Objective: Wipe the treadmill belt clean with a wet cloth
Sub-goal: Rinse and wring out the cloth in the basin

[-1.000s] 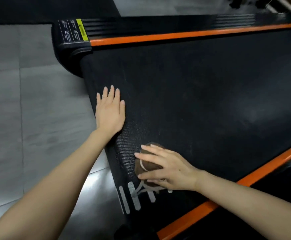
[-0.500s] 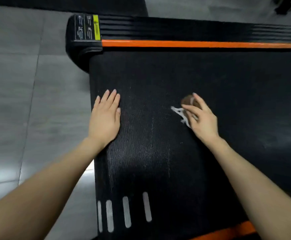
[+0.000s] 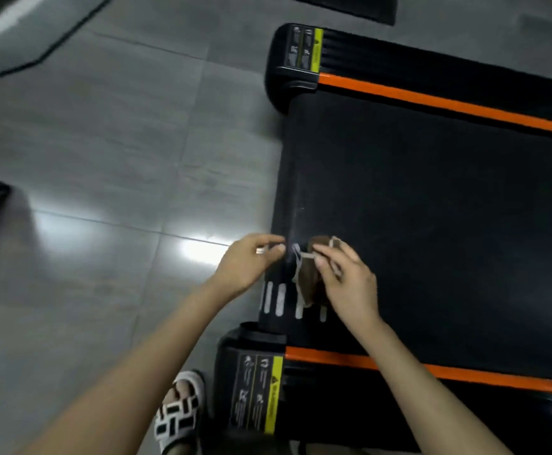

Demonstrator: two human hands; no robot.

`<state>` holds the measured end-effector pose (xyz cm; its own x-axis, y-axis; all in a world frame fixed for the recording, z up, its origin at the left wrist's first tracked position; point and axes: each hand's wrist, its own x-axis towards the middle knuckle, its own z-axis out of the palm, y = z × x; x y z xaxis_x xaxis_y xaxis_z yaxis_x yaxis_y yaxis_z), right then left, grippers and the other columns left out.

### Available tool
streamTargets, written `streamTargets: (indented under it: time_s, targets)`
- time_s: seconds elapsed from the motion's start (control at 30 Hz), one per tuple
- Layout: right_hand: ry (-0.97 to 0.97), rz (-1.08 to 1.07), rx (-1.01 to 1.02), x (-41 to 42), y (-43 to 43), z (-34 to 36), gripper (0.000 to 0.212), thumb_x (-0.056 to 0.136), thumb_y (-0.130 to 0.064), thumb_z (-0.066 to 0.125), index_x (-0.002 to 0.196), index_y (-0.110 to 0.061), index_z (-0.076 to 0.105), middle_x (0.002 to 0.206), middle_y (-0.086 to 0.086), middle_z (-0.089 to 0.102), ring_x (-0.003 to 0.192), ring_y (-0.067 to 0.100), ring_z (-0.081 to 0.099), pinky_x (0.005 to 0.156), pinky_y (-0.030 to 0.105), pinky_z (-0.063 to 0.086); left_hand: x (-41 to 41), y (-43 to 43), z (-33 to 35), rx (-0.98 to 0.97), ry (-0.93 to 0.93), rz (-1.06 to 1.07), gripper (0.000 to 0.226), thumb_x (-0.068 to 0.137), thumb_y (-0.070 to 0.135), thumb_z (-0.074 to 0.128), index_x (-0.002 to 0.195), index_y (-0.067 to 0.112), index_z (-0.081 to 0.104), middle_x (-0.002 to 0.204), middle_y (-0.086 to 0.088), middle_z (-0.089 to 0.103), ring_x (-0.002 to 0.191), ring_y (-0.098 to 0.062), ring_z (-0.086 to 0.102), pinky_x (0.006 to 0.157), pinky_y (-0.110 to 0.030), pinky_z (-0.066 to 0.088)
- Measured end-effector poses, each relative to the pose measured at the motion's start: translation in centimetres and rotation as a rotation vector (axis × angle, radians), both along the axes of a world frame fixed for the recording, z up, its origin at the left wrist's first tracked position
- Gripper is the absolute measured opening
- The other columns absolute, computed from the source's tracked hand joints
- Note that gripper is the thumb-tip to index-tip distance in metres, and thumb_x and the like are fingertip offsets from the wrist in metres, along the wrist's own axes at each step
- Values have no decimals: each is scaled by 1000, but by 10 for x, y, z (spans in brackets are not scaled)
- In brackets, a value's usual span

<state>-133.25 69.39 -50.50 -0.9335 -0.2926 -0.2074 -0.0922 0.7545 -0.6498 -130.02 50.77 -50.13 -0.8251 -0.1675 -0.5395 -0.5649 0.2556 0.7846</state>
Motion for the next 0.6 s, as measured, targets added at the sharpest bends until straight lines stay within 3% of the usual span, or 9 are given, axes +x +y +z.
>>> streamTargets:
  time_s: [0.07,0.17,0.23,0.27,0.37,0.47,0.53,0.6]
  targets:
    - [-51,11,-23,12,-27,29,20,89,-27,62,108,-27,67,117,-7,64,107,12,60,87,17,43,34,-14,23,166,-57,119,31,89,29,64,119,23,64,126,2,61,121,-11,51,97,-22,38]
    - [-191,28,-117,38,-68,66,16,87,-25,63,101,-31,58,92,-8,67,86,12,64,77,30,51,76,-37,56,445,-114,290,38,87,24,66,124,24,57,128,-1,58,117,-9,54,91,-20,45]
    - [-262,46,-180,58,-96,88,21,87,-21,65,101,-33,54,90,-6,67,85,12,64,76,37,53,100,-55,75,577,-111,420,40,86,14,67,125,15,57,115,-7,65,94,-8,65,72,-16,51]
    - [-315,49,-221,69,-109,100,27,86,-16,66,102,-35,54,92,-6,67,87,11,65,76,34,53,113,-64,85,586,-101,479,40,86,8,66,124,10,57,105,-10,68,83,-7,67,67,-17,52]
    - [-448,65,-274,100,-148,136,48,82,-2,68,114,-33,53,100,-5,69,93,9,66,80,27,53,155,-93,115,413,-71,571,34,84,0,66,117,3,60,84,-7,67,64,-1,65,64,-19,53]
    - [-404,133,-111,126,-181,167,46,76,-3,74,116,-23,61,107,-5,66,104,14,62,92,32,49,200,-125,147,198,-103,629,24,84,4,68,108,5,66,72,2,64,58,7,59,72,-21,50]
    - [-366,178,-24,141,-204,190,43,76,-7,76,115,-20,65,108,-4,67,106,15,61,95,34,47,231,-146,170,112,-124,693,20,84,7,68,104,10,68,74,7,64,66,5,59,81,-23,50]
    - [-363,246,8,157,-227,214,40,77,-11,75,114,-22,66,109,-3,68,106,15,61,96,33,46,259,-163,195,58,-129,694,26,83,15,71,108,18,67,93,9,66,88,-5,61,92,-29,48]
